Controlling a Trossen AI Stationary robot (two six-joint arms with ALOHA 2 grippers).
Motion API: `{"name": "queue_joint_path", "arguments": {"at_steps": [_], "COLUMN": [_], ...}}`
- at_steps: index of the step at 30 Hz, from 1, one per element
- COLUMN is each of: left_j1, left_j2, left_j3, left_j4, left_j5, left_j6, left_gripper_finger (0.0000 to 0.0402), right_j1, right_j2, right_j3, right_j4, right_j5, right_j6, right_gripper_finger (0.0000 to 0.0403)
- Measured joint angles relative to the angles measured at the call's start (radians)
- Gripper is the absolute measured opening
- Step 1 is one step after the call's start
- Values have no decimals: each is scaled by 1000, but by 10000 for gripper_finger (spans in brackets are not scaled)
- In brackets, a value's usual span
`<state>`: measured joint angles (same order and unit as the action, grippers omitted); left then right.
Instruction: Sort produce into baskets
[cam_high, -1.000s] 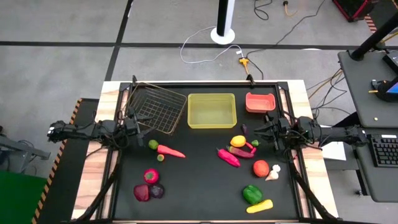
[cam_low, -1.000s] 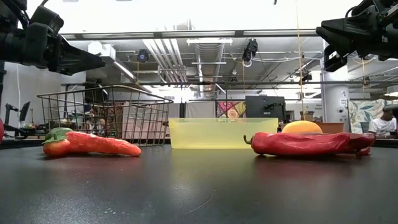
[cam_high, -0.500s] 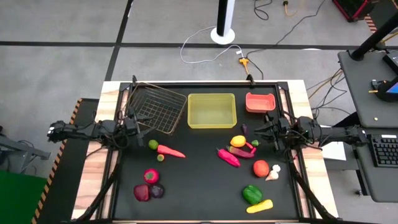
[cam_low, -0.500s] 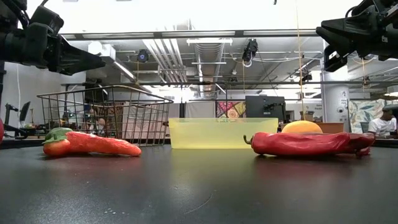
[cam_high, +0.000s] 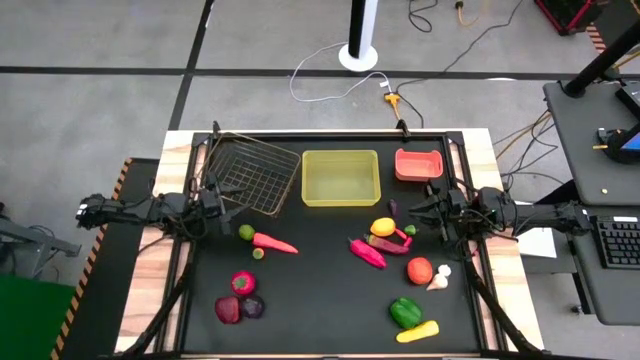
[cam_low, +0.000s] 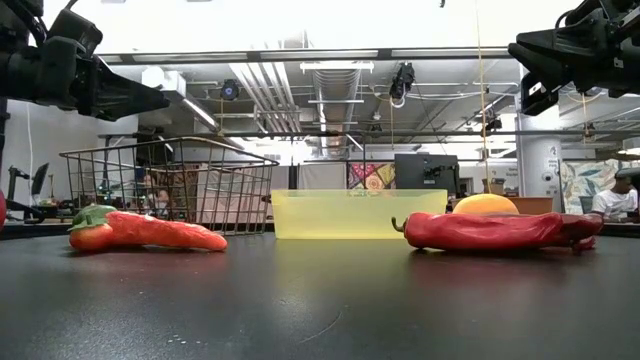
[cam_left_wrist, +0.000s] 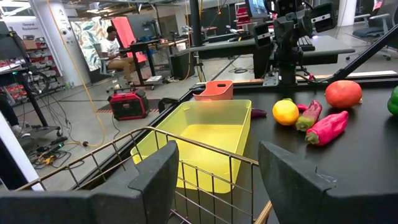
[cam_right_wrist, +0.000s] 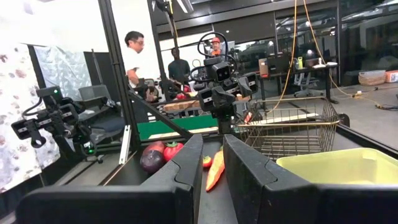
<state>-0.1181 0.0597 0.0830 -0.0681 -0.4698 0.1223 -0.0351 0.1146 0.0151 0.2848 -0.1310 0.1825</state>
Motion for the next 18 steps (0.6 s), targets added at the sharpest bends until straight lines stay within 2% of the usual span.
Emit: {"name": "queue_joint_path", "arguments": {"at_steps": [18], "left_j1": [0], "left_j2": [0], "left_j3": [0], "left_j4": [7], "left_j5": [0], "left_j6": [-1], "left_gripper_finger": [203], "right_j1": [0], "right_j2": [0], "right_j3": [0], "right_j4": [0], "right_j5": [0], "right_j6": [-1], "right_gripper_finger": [57]}}
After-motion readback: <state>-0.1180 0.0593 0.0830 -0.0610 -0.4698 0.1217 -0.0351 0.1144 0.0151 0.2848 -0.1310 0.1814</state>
